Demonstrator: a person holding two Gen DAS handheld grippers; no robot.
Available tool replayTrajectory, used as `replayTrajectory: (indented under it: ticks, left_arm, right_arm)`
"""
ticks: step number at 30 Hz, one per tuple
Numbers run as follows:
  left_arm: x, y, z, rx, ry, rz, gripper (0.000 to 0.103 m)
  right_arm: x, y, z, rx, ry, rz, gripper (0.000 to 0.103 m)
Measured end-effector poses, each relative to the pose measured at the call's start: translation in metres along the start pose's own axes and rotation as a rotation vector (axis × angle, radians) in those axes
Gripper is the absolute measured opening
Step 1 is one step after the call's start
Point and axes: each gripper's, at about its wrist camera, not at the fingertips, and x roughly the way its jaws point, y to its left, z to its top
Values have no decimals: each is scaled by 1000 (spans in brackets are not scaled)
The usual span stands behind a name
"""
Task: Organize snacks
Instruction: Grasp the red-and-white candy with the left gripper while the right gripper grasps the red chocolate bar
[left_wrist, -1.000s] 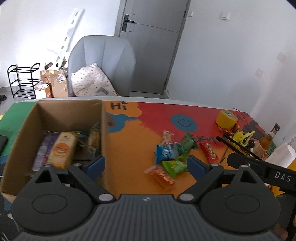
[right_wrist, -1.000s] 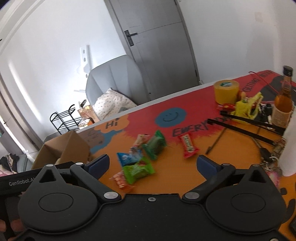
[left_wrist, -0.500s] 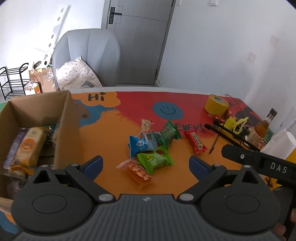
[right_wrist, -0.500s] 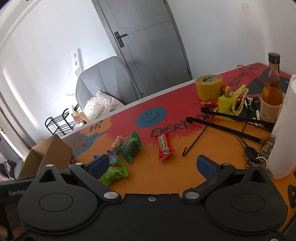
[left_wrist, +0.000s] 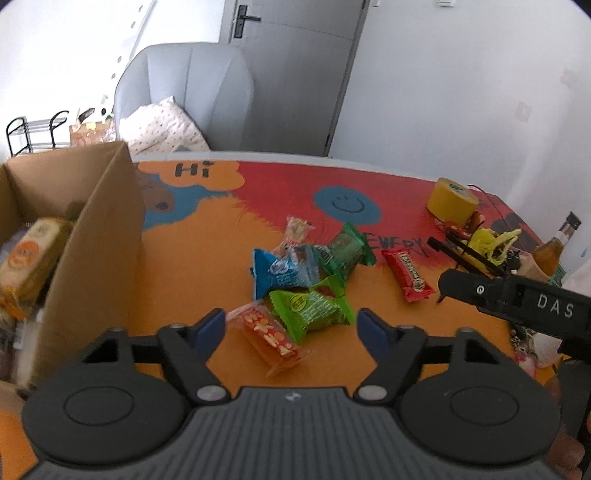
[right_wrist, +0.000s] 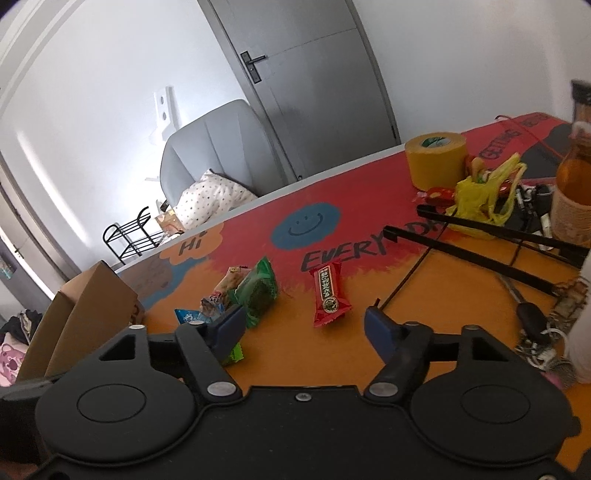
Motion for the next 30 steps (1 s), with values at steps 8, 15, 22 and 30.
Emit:
replayTrajectory:
  ticks: [8, 15, 22, 30]
  left_arm:
    - [25, 9, -5, -50, 35, 44, 53]
    - [37, 15, -4, -65, 30, 77, 31]
    - [35, 31, 8, -116, 5, 82, 20]
    - [39, 34, 16, -128, -8, 64, 20]
  right_arm:
    - [22, -2, 3, -2, 28, 10, 61]
    - [35, -2, 7, -3, 38, 4, 61]
    - [49, 2, 11, -20, 38, -29, 61]
    - [68, 4, 13, -27, 47, -100, 37]
